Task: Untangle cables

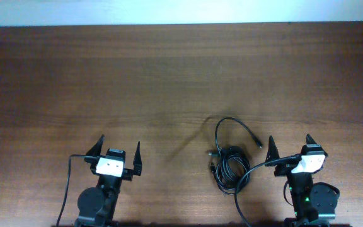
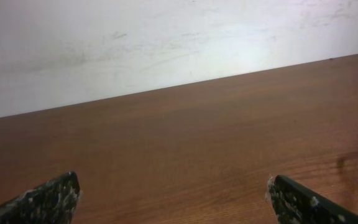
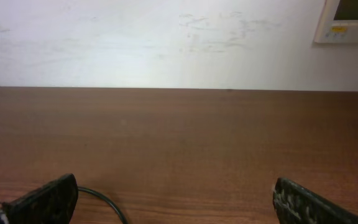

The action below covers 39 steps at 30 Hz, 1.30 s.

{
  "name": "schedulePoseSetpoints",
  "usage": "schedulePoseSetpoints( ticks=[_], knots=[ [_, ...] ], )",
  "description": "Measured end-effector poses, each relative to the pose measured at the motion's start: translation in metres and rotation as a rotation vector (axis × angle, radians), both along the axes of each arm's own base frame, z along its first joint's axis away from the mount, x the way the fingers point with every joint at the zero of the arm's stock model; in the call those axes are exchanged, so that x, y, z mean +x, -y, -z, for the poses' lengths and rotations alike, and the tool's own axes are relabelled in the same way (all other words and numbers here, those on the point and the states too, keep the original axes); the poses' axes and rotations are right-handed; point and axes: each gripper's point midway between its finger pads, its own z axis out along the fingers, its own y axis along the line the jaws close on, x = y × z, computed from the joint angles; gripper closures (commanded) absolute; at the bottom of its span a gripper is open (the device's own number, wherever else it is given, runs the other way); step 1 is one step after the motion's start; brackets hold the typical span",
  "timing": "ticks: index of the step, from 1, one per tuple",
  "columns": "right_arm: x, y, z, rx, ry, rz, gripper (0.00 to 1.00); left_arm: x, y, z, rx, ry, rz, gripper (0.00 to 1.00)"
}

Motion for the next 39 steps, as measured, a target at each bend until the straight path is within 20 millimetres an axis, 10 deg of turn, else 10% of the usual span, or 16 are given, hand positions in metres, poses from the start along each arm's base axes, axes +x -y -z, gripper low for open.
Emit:
schedulePoseSetpoints(
  ticks=[16, 25, 31, 39],
  knots=[
    [0.0, 0.0, 0.0, 0.0, 0.0, 0.0, 0.01, 0.0, 0.001, -0.002, -0.001, 0.007, 0.005, 0.01],
    [0.0, 0.0, 0.0, 0.0, 0.0, -0.001, 0.01, -0.005, 0.023, -0.071, 0.002, -0.16, 0.135, 0.01],
    [0.0, 0.0, 0.0, 0.0, -0.002, 0.0, 0.01, 0.017, 0.063, -0.054, -0.04, -0.481, 0.34, 0.01],
    [0.0, 0.0, 0.0, 0.0, -0.002, 0.0, 0.01, -0.005, 0.15, 0.035, -0.033, -0.987, 0.607, 0.01]
  ],
)
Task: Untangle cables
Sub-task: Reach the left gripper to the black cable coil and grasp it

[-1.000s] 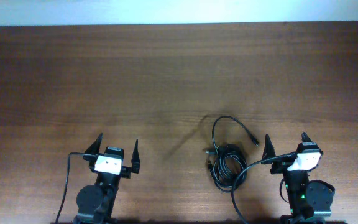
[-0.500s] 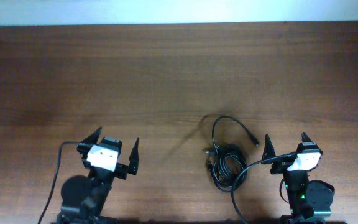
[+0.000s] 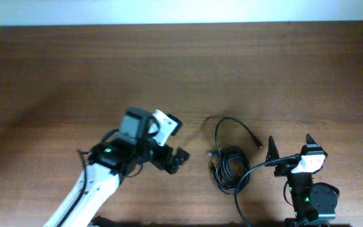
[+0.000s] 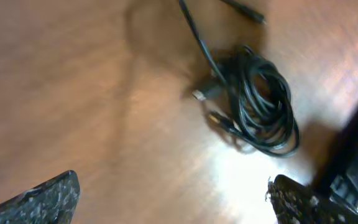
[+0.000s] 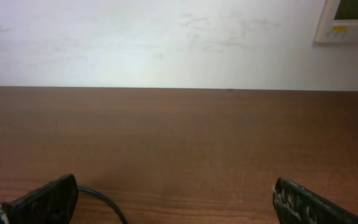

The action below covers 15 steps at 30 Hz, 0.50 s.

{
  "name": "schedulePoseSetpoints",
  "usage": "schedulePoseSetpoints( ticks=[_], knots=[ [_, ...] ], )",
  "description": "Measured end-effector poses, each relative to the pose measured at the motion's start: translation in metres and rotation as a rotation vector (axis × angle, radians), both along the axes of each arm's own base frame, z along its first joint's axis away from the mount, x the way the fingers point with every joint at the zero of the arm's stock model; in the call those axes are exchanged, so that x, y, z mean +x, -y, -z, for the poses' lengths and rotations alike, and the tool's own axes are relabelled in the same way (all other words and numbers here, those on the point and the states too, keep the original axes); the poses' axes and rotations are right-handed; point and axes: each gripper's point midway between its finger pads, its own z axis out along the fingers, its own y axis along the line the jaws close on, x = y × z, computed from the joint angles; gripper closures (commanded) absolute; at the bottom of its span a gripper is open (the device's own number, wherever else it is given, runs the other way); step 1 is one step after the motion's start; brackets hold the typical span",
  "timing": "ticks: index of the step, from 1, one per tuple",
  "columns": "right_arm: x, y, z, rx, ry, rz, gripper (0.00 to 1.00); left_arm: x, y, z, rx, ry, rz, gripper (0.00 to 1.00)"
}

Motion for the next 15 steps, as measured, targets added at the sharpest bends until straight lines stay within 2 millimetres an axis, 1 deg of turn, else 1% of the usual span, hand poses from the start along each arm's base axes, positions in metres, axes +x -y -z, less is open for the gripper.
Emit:
schedulePoseSetpoints(
  ticks=[3, 4, 6, 7, 8, 10, 11, 13, 15],
  knots=[
    [0.0, 0.0, 0.0, 0.0, 0.0, 0.0, 0.01, -0.007, 0.031, 0.023, 0.013, -0.082, 0.011, 0.01],
    [0.0, 0.0, 0.0, 0.0, 0.0, 0.0, 0.01, -0.014, 0.048, 0.034, 0.017, -0.126, 0.01, 0.01],
    [0.0, 0.0, 0.0, 0.0, 0.0, 0.0, 0.01, -0.012, 0.066, 0.041, 0.01, -0.144, -0.037, 0.01],
    [0.0, 0.0, 0.0, -0.001, 0.0, 0.0, 0.01, -0.015, 0.075, 0.047, 0.012, -0.156, -0.039, 0.01],
    [0.0, 0.0, 0.0, 0.0, 0.0, 0.0, 0.01, -0.018, 0.089, 0.057, 0.011, -0.166, -0.034, 0.01],
    [0.0, 0.0, 0.0, -0.001, 0.0, 0.0, 0.01, -0.02, 0.107, 0.059, -0.016, -0.149, -0.016, 0.01],
    [0.0, 0.0, 0.0, -0.001, 0.0, 0.0, 0.01, -0.026, 0.11, 0.063, -0.005, -0.162, -0.003, 0.01],
    [0.0, 0.0, 0.0, 0.0, 0.0, 0.0, 0.01, -0.024, 0.114, 0.06, -0.025, -0.161, -0.014, 0.01],
    [0.0, 0.0, 0.0, 0.0, 0.0, 0.0, 0.01, -0.021, 0.112, 0.061, -0.028, -0.19, -0.092, 0.01]
  ],
)
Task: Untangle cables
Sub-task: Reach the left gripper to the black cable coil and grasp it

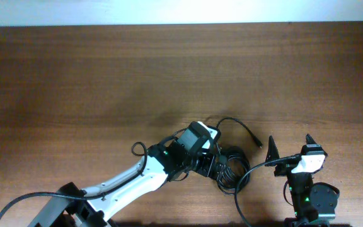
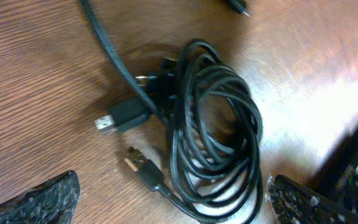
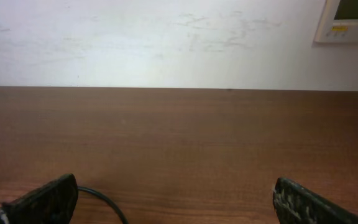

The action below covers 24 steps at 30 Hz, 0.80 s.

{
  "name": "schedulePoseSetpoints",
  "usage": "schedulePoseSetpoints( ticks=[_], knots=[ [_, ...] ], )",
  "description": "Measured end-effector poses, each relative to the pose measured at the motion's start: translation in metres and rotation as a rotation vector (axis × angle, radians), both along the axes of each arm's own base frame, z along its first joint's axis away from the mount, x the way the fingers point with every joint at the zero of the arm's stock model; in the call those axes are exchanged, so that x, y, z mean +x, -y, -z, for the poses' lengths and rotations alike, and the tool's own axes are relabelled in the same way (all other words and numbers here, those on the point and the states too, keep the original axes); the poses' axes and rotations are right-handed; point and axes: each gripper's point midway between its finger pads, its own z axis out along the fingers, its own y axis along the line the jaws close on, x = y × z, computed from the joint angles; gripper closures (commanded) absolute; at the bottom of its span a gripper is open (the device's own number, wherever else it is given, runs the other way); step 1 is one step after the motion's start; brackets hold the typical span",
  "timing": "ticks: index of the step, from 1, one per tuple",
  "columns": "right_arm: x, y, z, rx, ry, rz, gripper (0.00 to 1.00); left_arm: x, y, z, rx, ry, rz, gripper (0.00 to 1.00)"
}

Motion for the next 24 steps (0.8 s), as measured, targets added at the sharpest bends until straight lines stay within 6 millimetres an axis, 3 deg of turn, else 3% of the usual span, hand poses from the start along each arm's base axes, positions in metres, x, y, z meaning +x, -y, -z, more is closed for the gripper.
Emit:
schedulePoseSetpoints(
  ticks=[2, 4, 7, 8, 9, 10, 12, 16, 18, 24],
  knots=[
    [0.0, 0.0, 0.0, -0.001, 0.0, 0.0, 0.01, 0.003, 0.0, 0.004, 0.031, 0.009, -0.082, 0.0],
    [0.0, 0.0, 0.0, -0.001, 0.0, 0.0, 0.01, 0.001, 0.012, 0.012, 0.046, 0.041, -0.085, 0.02],
    [0.0, 0.0, 0.0, -0.001, 0.0, 0.0, 0.01, -0.004, 0.017, 0.044, 0.107, 0.007, -0.133, 0.13],
    [0.0, 0.0, 0.0, 0.0, 0.0, 0.0, 0.01, 0.001, 0.027, 0.044, 0.08, 0.027, -0.142, 0.15],
    [0.0, 0.0, 0.0, -0.001, 0.0, 0.0, 0.01, 0.002, 0.033, 0.046, 0.068, 0.036, -0.145, 0.24],
    [0.0, 0.0, 0.0, -0.001, 0.0, 0.0, 0.01, 0.003, 0.036, 0.046, 0.06, 0.044, -0.146, 0.41],
    [0.0, 0.0, 0.0, 0.0, 0.0, 0.0, 0.01, 0.004, 0.036, 0.049, 0.063, 0.041, -0.156, 0.58],
    [0.0, 0.0, 0.0, -0.001, 0.0, 0.0, 0.01, 0.008, 0.029, 0.055, 0.102, 0.061, -0.192, 0.74],
    [0.0, 0.0, 0.0, 0.0, 0.0, 0.0, 0.01, 0.012, 0.026, 0.055, 0.114, 0.08, -0.208, 1.0],
    [0.0, 0.0, 0.0, 0.0, 0.0, 0.0, 0.01, 0.021, 0.024, 0.052, 0.129, 0.137, -0.212, 1.0]
  ],
)
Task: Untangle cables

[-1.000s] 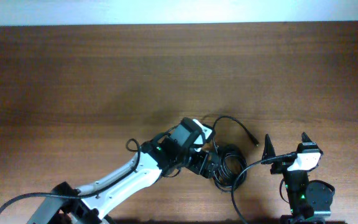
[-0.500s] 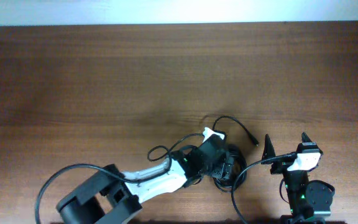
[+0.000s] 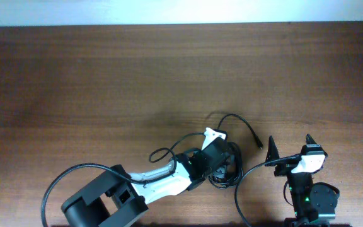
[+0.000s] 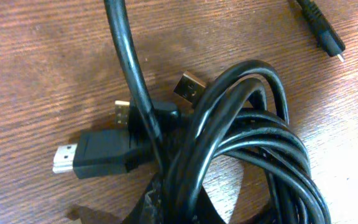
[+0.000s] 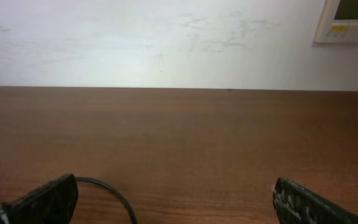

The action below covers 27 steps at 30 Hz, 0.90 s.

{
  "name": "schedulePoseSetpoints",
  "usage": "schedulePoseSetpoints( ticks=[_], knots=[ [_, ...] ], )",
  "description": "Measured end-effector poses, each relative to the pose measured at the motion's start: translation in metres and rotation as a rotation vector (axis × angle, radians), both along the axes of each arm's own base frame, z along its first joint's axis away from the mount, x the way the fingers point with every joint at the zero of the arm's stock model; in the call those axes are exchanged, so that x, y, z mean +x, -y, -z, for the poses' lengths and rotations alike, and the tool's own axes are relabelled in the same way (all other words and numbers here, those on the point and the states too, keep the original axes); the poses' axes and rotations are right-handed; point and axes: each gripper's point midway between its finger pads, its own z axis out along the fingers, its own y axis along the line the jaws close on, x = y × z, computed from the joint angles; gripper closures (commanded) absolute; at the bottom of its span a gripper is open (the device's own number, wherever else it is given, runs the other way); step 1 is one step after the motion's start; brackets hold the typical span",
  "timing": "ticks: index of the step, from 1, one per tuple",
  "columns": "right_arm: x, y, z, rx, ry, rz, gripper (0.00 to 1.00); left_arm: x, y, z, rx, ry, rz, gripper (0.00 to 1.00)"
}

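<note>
A black cable bundle (image 3: 230, 165) lies coiled on the wooden table (image 3: 106, 75), with one loose strand (image 3: 234, 117) arcing away from it. My left gripper (image 3: 222, 166) reaches into the coil. In the left wrist view the bundle (image 4: 247, 137) fills the frame, with an HDMI plug (image 4: 92, 153), gold USB plugs (image 4: 189, 84) and a barrel tip (image 4: 325, 34). My left gripper (image 4: 180, 208) is shut on several strands at the bottom edge. My right gripper (image 3: 288, 145) stands open to the right of the bundle, holding nothing (image 5: 174, 202).
A black strand (image 5: 114, 194) curves past my right gripper's left finger. The right arm's own cable (image 3: 247, 176) loops by the bundle. A white wall and a wall panel (image 5: 350, 18) lie beyond the table's far edge.
My left gripper was open just above the coil; now it is down in it and shut on strands. The coil and loose strand shifted slightly. The right arm stayed put.
Both grippers were parked open at the near edge, the bundle between them. Then my left arm was swung toward the bundle, then open over it. Now it is shut on the coil's strands while the right stays parked.
</note>
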Motion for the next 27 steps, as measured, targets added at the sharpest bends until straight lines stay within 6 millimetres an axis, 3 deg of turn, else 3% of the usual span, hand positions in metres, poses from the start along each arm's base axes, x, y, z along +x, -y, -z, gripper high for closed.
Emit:
schedulePoseSetpoints(
  ticks=[1, 4, 7, 9, 13, 18, 21, 24, 27],
  knots=[
    [0.0, 0.0, 0.0, 0.0, 0.0, 0.0, 0.01, 0.001, -0.002, -0.003, 0.013, 0.018, 0.008, 1.0],
    [0.0, 0.0, 0.0, 0.0, 0.0, 0.0, 0.01, 0.012, -0.02, -0.04, 0.046, 0.127, -0.029, 1.0],
    [0.0, 0.0, 0.0, 0.0, 0.0, 0.0, 0.01, 0.012, -0.047, -0.095, 0.039, 0.224, -0.084, 1.0],
    [0.0, 0.0, 0.0, 0.0, 0.0, 0.0, 0.01, 0.006, -0.06, -0.107, 0.056, 0.229, -0.09, 1.0],
    [0.0, 0.0, 0.0, 0.0, 0.0, 0.0, 0.01, 0.004, -0.1, -0.153, 0.009, 0.283, -0.164, 1.0],
    [0.0, 0.0, -0.001, -0.001, 0.003, -0.002, 0.01, -0.003, -0.124, -0.201, -0.108, 0.369, -0.213, 1.0],
    [-0.002, -0.02, -0.011, 0.069, 0.04, -0.113, 0.01, -0.007, -0.129, -0.213, -0.14, 0.391, -0.218, 1.0],
    [-0.013, -0.041, -0.011, 0.212, -0.068, -0.22, 0.01, -0.012, -0.135, -0.205, -0.102, 0.365, -0.212, 1.0],
    [-0.034, -0.047, -0.059, 0.243, -0.081, -0.257, 0.01, -0.011, -0.137, -0.204, -0.105, 0.36, -0.229, 1.0]
  ],
)
